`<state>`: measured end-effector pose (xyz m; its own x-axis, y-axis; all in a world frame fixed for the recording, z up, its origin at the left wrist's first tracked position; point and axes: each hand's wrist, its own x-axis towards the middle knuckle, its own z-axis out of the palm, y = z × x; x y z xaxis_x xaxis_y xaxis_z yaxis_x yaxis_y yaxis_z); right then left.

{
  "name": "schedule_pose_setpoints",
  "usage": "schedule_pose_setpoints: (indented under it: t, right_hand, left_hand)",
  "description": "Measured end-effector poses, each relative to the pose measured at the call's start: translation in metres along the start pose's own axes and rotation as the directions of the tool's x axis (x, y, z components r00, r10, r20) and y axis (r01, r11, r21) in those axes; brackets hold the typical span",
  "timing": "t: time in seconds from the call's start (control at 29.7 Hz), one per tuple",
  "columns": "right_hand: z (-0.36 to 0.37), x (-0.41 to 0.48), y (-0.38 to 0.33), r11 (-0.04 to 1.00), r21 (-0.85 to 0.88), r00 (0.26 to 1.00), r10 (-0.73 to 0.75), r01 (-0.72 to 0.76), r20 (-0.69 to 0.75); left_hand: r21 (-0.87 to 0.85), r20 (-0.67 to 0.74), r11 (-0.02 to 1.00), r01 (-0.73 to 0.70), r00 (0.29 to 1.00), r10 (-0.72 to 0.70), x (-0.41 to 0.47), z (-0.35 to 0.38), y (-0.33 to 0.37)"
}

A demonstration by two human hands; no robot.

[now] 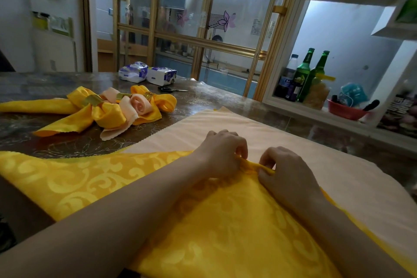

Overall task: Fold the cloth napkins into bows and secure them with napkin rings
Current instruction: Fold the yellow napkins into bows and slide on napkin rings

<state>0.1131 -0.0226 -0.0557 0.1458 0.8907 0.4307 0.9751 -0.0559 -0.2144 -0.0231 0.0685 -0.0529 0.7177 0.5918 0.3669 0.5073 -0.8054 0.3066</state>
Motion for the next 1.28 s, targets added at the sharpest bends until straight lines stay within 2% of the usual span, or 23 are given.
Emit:
schedule_pose_setpoints:
  t: [0.13,0.24,0.34,0.44,0.57,0.67,0.74,0.84,0.98,1.04,1.15,1.21,1.28]
  right_hand:
    - [-0.003,0.0,-0.004,0.998,-0.016,0.998,-0.058,0.059,0.025]
    - [-0.007,0.0,-0.001,0.998,0.037,0.994,-0.058,0.054,0.092]
    - [-0.006,0.0,-0.001,0.986,0.164,0.995,0.004,-0.021,0.104]
    - [-0.001,0.002,0.0,0.984,0.153,0.98,0.062,-0.092,0.19]
    - [-0.004,0.005,0.0,0.954,0.174,0.931,0.179,-0.243,0.317]
    - [-0.011,0.007,-0.005,0.917,0.187,0.882,0.26,-0.353,0.392]
    - [-0.015,0.007,-0.009,0.91,0.176,0.867,0.278,-0.375,0.413]
    - [-0.021,0.003,-0.015,0.916,0.103,0.873,0.328,-0.387,0.362]
    - [-0.024,-0.007,-0.014,0.921,-0.043,0.894,0.386,-0.387,0.227]
    - [-0.024,-0.013,-0.016,0.95,-0.118,0.945,0.304,-0.29,0.124]
    - [-0.021,-0.028,-0.021,0.966,-0.234,0.993,0.12,-0.111,0.023]
    - [-0.02,-0.033,-0.022,0.968,-0.245,0.997,0.07,-0.06,0.03]
    - [-0.023,-0.038,-0.024,0.97,-0.236,0.997,0.064,-0.05,0.052]
  left_hand:
    - [-0.024,-0.089,0.999,-0.029,0.996,0.027,-0.002,-0.004,0.002]
    - [-0.023,-0.043,1.0,-0.021,0.999,0.02,-0.003,-0.003,0.007]
    - [-0.041,0.026,0.999,0.021,0.999,-0.02,-0.004,-0.002,0.007]
    - [-0.08,0.065,0.993,0.081,0.995,-0.076,-0.002,-0.002,0.005]
    - [-0.197,0.203,0.958,0.208,0.965,-0.167,0.001,-0.007,0.005]
    - [-0.203,0.259,0.954,0.218,0.952,-0.163,0.001,-0.013,0.003]
    - [-0.201,0.274,0.953,0.227,0.947,-0.167,0.001,-0.014,-0.001]
    - [-0.194,0.263,0.95,0.246,0.946,-0.191,0.003,-0.013,-0.001]
    - [-0.076,0.218,0.965,0.25,0.949,-0.229,0.003,-0.014,0.005]
    - [0.122,0.167,0.975,0.188,0.964,-0.207,0.001,-0.014,0.013]
    - [0.459,0.017,0.887,0.054,0.997,-0.07,-0.011,-0.011,0.03]
    - [0.54,-0.008,0.841,0.025,1.0,-0.024,-0.017,-0.009,0.032]
    - [0.55,0.039,0.835,0.022,0.998,-0.051,-0.02,-0.01,0.037]
